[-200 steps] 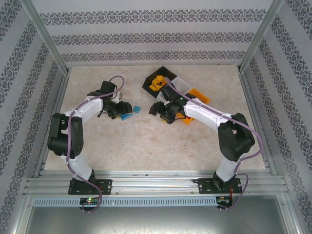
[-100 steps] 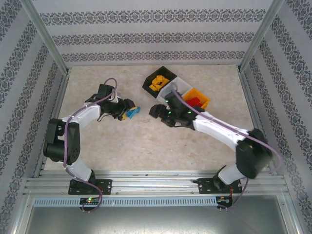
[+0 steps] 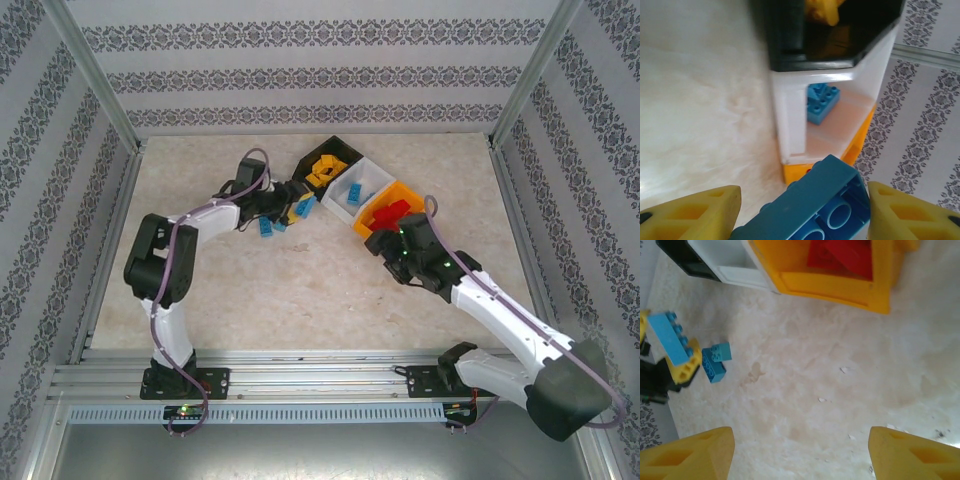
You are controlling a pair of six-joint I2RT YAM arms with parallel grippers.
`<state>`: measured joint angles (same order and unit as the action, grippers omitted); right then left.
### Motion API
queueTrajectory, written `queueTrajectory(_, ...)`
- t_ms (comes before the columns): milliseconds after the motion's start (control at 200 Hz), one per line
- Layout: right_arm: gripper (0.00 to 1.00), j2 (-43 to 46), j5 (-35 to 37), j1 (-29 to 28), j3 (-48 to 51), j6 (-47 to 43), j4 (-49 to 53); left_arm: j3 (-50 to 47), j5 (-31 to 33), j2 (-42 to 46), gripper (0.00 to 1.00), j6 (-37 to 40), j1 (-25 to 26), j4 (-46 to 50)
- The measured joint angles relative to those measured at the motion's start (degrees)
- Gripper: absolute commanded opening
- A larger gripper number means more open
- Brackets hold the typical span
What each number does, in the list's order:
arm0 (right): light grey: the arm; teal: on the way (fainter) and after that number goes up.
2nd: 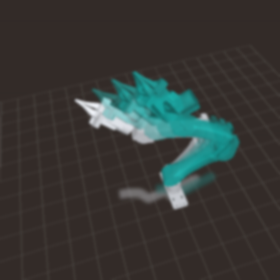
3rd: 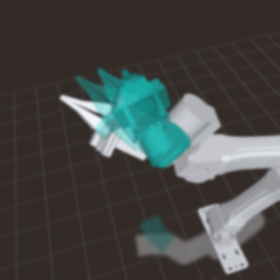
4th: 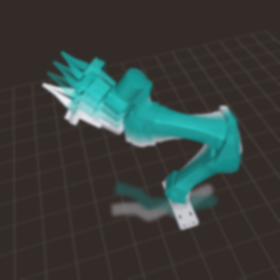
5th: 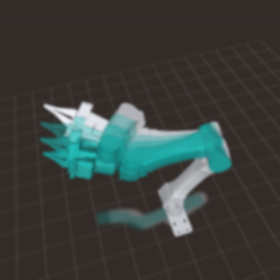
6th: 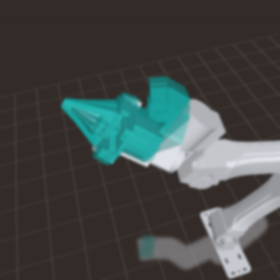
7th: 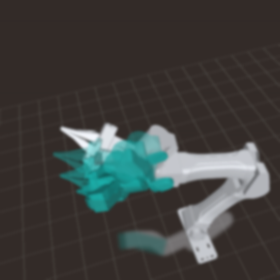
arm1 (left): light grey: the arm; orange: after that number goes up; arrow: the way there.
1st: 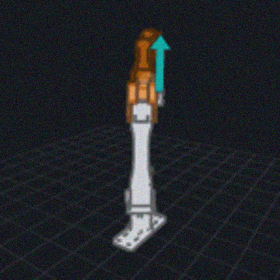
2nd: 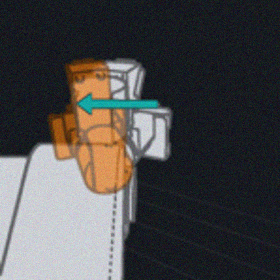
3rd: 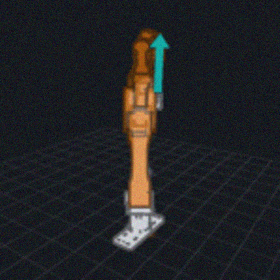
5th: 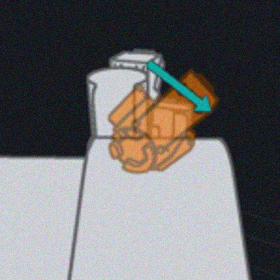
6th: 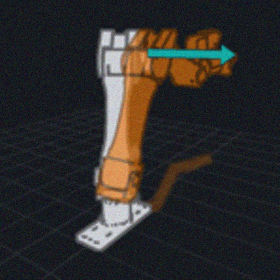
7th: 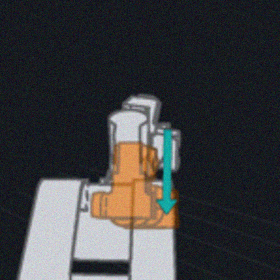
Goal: Sort the legos into containers by color
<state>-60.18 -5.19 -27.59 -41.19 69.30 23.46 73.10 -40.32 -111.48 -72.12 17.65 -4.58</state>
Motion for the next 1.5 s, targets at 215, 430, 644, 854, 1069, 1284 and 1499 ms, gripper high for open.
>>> queueTrajectory(215, 0.71, 3.19, -0.2, 0.04, 1.36, 1.53, 3.65, 11.43, 0.09, -10.29, 0.43, -5.4, 4.26, -5.4)
queueTrajectory(430, 0.71, 4.28, -0.63, 0.5, 1.33, 1.49, 6.19, 27.54, 0.48, -21.88, 0.52, -7.52, 8.09, -5.9)
queueTrajectory(644, 0.72, 6.45, -0.68, 0.5, 1.33, 1.46, 7.06, 40.09, 0.76, -27.91, 0.74, -7.37, 9.31, -3.1)
queueTrajectory(854, 0.72, 7.32, -0.66, 0.5, 1.29, 1.03, 7.45, 41.77, 0.61, -27.74, 1.0, -5.4, 9.29, -0.83)
queueTrajectory(1069, 0.72, 7.32, -0.59, 0.46, 0.48, 0.81, 8.09, 39.28, 0.9, -26.14, 1.0, -2.84, 9.25, 2.21)
queueTrajectory(1284, 0.72, 3.45, 0.24, -1.53, -3.02, -0.37, 7.65, 29.88, 0.92, -18.05, 1.0, 3.04, 8.13, 7.41)
queueTrajectory(1499, 0.71, -14.05, -0.33, -5.27, -14.36, -3.93, 8.66, 16.39, 2.38, 4.46, 1.0, 18.08, 1.88, 17.94)
